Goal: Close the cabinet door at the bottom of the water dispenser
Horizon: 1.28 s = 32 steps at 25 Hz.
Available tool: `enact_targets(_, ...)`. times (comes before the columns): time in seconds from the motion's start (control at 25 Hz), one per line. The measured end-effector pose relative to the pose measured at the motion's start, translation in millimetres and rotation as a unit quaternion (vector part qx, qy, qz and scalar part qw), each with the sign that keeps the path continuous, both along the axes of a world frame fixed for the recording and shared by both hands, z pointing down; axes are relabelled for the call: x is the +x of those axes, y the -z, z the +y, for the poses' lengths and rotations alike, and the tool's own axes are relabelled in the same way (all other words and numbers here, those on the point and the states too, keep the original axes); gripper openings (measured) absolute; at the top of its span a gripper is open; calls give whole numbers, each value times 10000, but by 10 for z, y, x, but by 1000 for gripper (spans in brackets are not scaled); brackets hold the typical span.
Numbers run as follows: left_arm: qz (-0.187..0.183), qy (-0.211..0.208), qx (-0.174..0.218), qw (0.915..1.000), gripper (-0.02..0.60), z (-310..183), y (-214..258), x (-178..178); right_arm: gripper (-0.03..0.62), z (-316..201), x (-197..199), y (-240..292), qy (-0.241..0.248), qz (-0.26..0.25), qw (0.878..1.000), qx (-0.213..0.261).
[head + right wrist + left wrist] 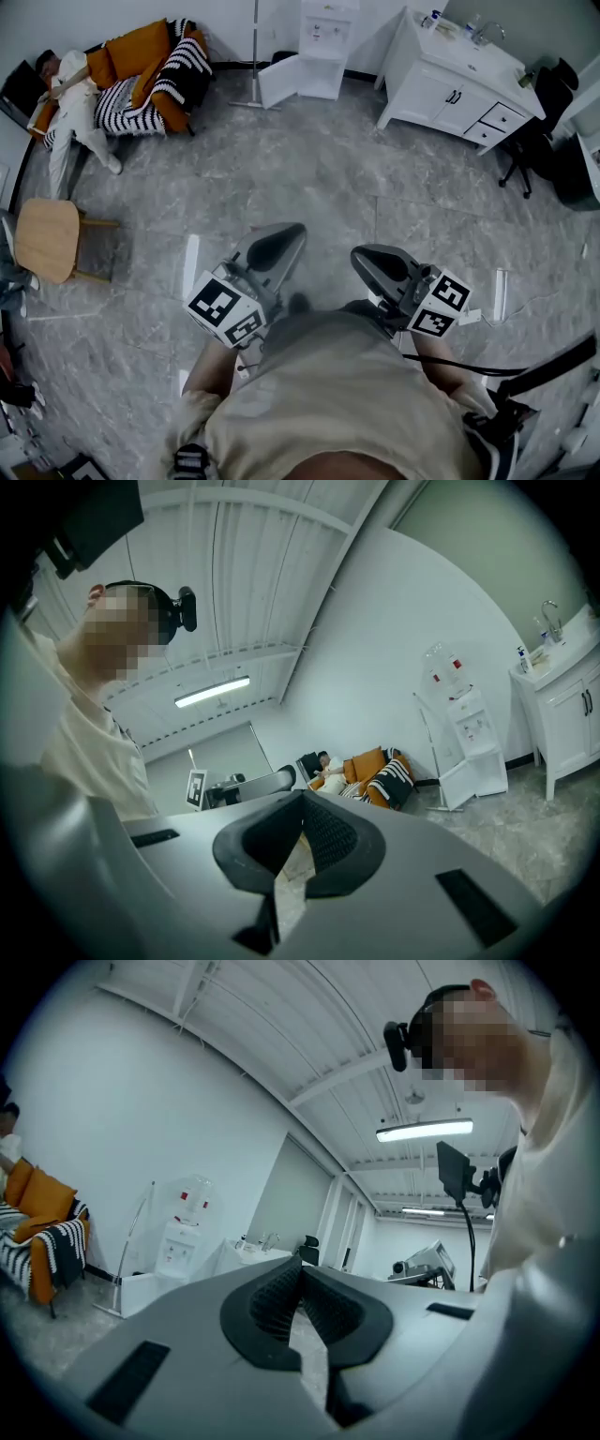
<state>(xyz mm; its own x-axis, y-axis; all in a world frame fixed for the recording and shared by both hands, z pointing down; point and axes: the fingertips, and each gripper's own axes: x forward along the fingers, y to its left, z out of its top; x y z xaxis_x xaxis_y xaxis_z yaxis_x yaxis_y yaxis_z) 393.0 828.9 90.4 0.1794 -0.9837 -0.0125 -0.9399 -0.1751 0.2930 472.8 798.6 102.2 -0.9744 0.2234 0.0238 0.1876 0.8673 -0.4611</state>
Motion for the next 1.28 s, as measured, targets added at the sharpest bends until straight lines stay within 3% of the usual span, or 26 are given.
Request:
enact_targets(0.4,-194,210,-185,9994,-5,-53,-62,-156,15,-58,-255,-86,91,164,9998,17)
enact_targets(0.68,-552,233,-520,9968,-5,-410,-123,-116,15,-378,-352,-140,390,24,9992,-106)
enact_targets(0.84,-599,195,-627,9960,-5,-865,-122,-167,15,-717,-454,-164,569,-57,9982,-170)
enact_targets(1.12,-1020,-43,-754,9919,-5,-1872,-38,37,15,-1638,-376,-233,368,-200,9977,-537)
enact_targets(1.28,-1195,-46,-861,9891,-5,-2303,-45,160,15,-2043,-268,-222,395,-260,9987,-164)
